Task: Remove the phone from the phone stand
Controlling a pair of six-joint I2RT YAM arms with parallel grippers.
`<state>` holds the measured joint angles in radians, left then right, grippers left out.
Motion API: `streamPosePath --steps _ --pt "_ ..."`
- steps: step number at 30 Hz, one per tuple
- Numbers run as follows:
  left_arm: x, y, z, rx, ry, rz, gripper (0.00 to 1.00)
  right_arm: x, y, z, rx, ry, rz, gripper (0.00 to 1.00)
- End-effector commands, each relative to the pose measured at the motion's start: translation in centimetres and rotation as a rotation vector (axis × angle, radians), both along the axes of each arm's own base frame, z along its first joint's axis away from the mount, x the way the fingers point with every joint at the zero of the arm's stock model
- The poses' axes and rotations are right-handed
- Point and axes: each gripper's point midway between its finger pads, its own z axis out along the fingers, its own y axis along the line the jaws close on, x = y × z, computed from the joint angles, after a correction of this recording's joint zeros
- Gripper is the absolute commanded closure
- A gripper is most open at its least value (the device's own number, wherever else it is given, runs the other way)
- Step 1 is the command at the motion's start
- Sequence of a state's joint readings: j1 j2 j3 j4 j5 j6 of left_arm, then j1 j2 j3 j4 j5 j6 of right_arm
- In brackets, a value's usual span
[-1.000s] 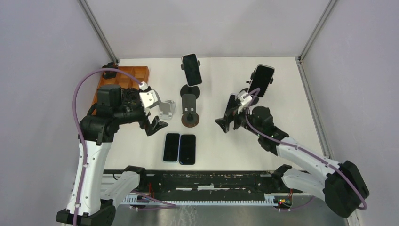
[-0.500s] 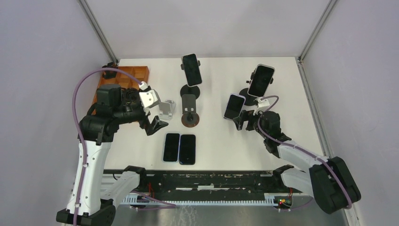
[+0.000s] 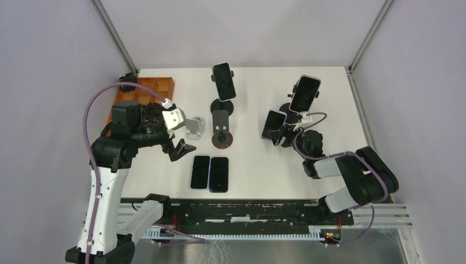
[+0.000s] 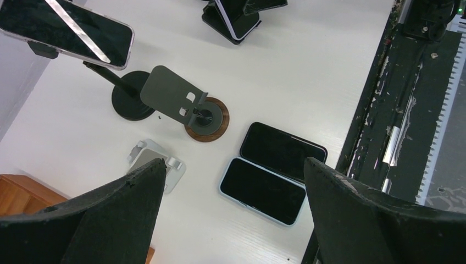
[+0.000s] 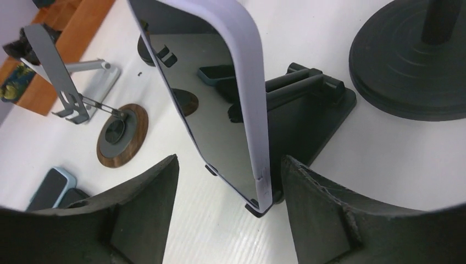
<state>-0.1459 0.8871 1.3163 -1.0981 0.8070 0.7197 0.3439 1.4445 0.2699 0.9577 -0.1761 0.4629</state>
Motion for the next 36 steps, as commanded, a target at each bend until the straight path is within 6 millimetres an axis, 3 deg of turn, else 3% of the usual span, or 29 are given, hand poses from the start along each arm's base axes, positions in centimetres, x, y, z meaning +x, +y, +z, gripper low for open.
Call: streamPosePath --steps 1,13,15,20,24,28,33,36 --pt "-0.3 -0.1 0.5 0.011 -0.029 -0.033 0.00 1.6 1.3 4.1 0.183 -0.142 0.004 0.29" --pt "-0.6 -0.2 0.1 0.010 0.001 -0.042 0.00 1.4 2.9 4.3 0.256 -0.141 0.067 0.57" --pt "-0.5 -0.3 0.1 0.003 0.014 -0.041 0.00 1.6 3.1 3.8 0.242 -0.125 0.066 0.56" --pt "-0.9 -0.4 0.4 -0.003 0.014 -0.051 0.00 2.3 2.6 1.9 0.189 -0.079 0.014 0.44" --pt "-1.3 -0.2 0.5 0.006 -0.006 -0.057 0.00 2.6 2.5 1.0 0.175 -0.064 -0.002 0.47" --pt "-1.4 -0.1 0.5 0.014 -0.012 -0.059 0.00 3.0 2.6 0.9 0.168 -0.072 -0.004 0.61" --pt "-1.5 -0.2 0.3 0.014 0.002 -0.064 0.00 2.5 2.8 2.5 0.183 -0.113 0.011 0.97" --pt "-1.6 -0.3 -0.1 0.018 0.011 -0.082 0.00 1.5 3.1 3.7 0.202 -0.132 0.033 1.00"
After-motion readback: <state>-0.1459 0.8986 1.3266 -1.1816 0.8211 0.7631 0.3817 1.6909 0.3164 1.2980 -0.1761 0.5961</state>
